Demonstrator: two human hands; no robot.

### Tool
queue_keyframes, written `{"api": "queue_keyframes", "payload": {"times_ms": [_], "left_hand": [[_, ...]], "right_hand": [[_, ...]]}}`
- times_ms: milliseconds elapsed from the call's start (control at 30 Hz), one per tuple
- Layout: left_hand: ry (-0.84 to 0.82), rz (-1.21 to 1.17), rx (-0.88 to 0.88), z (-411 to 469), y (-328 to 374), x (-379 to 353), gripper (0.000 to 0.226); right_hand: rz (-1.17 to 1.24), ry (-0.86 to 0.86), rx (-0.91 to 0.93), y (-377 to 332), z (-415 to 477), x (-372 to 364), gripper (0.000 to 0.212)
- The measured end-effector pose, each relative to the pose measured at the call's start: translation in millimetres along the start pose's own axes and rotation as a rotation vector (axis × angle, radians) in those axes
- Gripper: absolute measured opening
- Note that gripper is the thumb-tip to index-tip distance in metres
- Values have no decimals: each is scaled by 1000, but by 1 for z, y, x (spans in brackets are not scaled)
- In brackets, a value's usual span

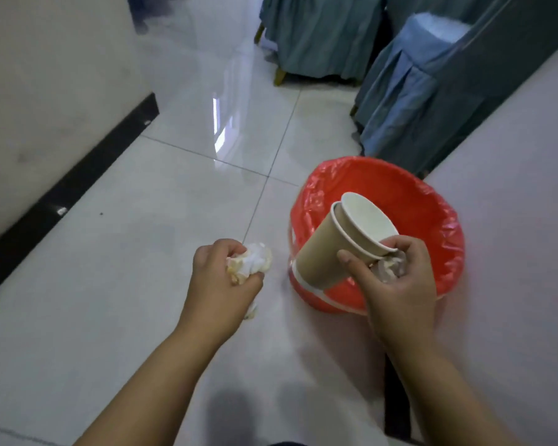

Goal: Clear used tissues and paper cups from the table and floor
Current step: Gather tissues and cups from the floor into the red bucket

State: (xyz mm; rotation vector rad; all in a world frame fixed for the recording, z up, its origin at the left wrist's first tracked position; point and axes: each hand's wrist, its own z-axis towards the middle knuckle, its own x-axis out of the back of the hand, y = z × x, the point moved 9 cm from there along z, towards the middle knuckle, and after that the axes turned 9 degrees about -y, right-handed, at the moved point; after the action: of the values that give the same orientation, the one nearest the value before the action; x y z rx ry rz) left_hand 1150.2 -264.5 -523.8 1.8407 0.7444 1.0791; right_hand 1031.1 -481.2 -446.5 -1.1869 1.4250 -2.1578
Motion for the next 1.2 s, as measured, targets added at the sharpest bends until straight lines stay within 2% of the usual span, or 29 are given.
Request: {"api": "queue_keyframes", "payload": {"times_ms": [67,167,233,300,400,533,667,800,867,1000,1200], "left_hand": [[-15,-7,-44,13,30,-12,25],[-60,-7,-83,31,64,-34,24],[-90,-7,-104,40,79,-49,23],[-123,-5,-107,48,88,-64,23],[-171,11,-94,56,95,-87,29],[-216,16,-68,66,106,-116,34],[-207,75,-118,82,122,-148,40],[-347,156,1,87,114,-186,66],[-369,174,-3,87,112,-188,60],[-331,184,-71,86,113,-162,28],[-190,118,69,63,74,-73,20]], "right_hand": [[49,53,-44,4,16,23,41],[27,45,-128,27,46,42,44],[-104,-30,-206,53,67,44,55],[-286,-152,-308,80,83,40,75],[-321,-189,-411,104,89,46,85],[-249,-137,-399,110,82,58,64],[-174,-136,-378,111,73,67,38],[-157,-131,-374,111,67,80,30],[-144,-122,-366,109,66,83,25],[-83,-149,-368,98,70,66,16],[25,-408,-301,48,71,-20,4]]}}
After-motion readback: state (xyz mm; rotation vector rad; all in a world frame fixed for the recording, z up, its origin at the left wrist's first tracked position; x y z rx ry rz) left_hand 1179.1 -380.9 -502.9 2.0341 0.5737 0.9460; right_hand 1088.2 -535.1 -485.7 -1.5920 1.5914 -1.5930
